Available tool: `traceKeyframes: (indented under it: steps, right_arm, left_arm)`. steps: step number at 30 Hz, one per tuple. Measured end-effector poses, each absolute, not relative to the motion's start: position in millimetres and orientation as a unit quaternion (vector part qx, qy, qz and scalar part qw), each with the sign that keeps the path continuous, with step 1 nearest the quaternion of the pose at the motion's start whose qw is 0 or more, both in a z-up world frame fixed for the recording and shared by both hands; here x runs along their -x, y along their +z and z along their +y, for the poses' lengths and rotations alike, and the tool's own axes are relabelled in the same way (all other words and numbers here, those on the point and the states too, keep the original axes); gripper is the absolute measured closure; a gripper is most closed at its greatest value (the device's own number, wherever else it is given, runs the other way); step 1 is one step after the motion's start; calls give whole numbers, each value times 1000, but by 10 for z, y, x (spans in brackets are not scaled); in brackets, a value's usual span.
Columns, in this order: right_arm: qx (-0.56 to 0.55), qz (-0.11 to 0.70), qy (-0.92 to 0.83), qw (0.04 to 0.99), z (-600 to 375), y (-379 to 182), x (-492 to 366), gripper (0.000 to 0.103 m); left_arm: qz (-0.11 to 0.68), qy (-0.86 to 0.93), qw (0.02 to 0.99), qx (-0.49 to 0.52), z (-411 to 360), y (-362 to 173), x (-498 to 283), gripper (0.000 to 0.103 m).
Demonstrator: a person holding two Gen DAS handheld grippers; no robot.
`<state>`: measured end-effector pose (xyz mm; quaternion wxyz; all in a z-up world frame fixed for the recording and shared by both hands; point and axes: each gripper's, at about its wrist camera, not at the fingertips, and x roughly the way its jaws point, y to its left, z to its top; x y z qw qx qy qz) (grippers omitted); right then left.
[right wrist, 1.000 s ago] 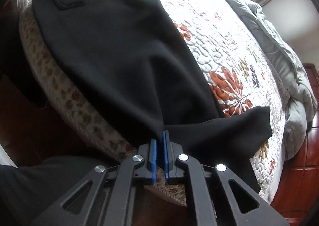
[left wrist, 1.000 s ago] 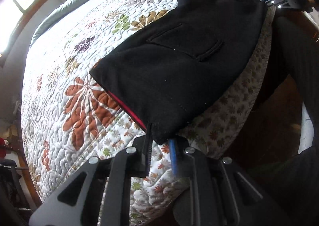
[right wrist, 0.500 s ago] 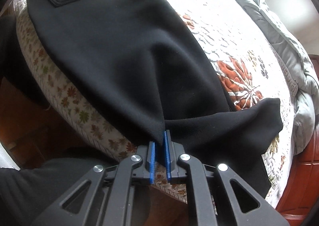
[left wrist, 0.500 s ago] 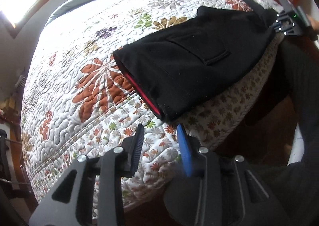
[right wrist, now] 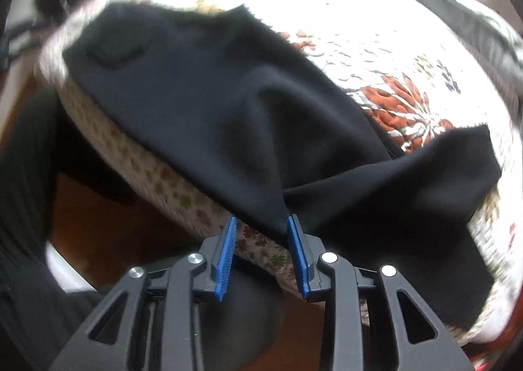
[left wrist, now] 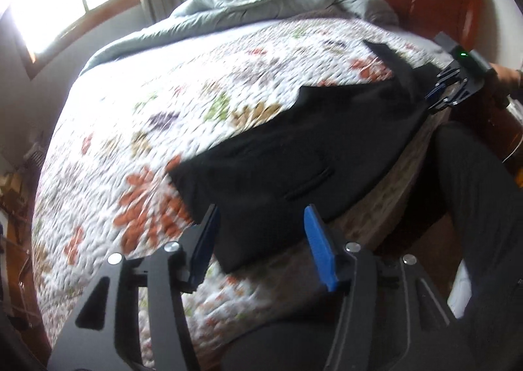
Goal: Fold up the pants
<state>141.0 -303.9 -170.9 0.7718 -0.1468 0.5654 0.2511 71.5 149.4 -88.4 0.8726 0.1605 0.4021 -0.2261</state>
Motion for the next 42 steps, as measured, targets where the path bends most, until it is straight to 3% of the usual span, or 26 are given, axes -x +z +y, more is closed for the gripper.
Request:
traceKeyframes:
  steps: [2, 3, 5, 8, 15, 23, 26, 27, 28, 29, 31, 34, 42]
  right_arm:
    - [95, 551, 233, 795, -3227, -1529, -1593, 71]
    - [74, 545, 211, 808, -3340, -1442, -1747, 68]
    - [30, 530, 135, 837, -3689, -1273, -2123, 58]
    - [-23, 528, 7, 849, -4282, -1152, -2849, 54]
    - [-142, 578, -108, 796, -5159, -1565, -4097, 54]
    - [-68, 604, -212, 765, -5239, -2039, -4568, 35]
    - [-28, 614, -248, 749, -5190, -2167, -4644, 34]
    - [-37, 612, -249, 749, -5209, -2170, -4633, 37]
    - [-48, 612, -246, 750, -5240, -2168, -4632, 51]
    - [-60, 614, -239, 750, -5264, -2159, -4623, 60]
    - [-65, 613, -230, 753, -5289, -2064, -4603, 92]
    - [-70, 588, -216, 776, -5349, -1688, -4504, 96]
    - [-125, 481, -132, 858, -5462, -324, -3888, 97]
  left_arm:
    - [384, -241, 881, -137, 1259, -812, -794, 38]
    - [376, -246, 885, -122, 1124, -777, -821, 26]
    - [364, -251, 892, -91, 843, -800, -964, 19]
    - [372, -267, 888, -42, 302, -980, -1248, 19]
    - [422, -233, 874, -60, -746, -1710, -1721, 19]
    - [471, -205, 854, -75, -854, -2245, -1895, 14]
    - [454, -198, 862, -110, -915, -2296, -1819, 11]
    - [454, -197, 862, -111, -916, -2292, -1815, 11]
    - [455, -197, 862, -108, -894, -2290, -1813, 10]
    - [458, -200, 860, -104, -884, -2290, -1828, 10]
    - [461, -204, 858, -102, -873, -2276, -1837, 9]
    - [460, -203, 858, -101, -874, -2286, -1831, 9]
    - [454, -192, 865, -91, -883, -2278, -1813, 9]
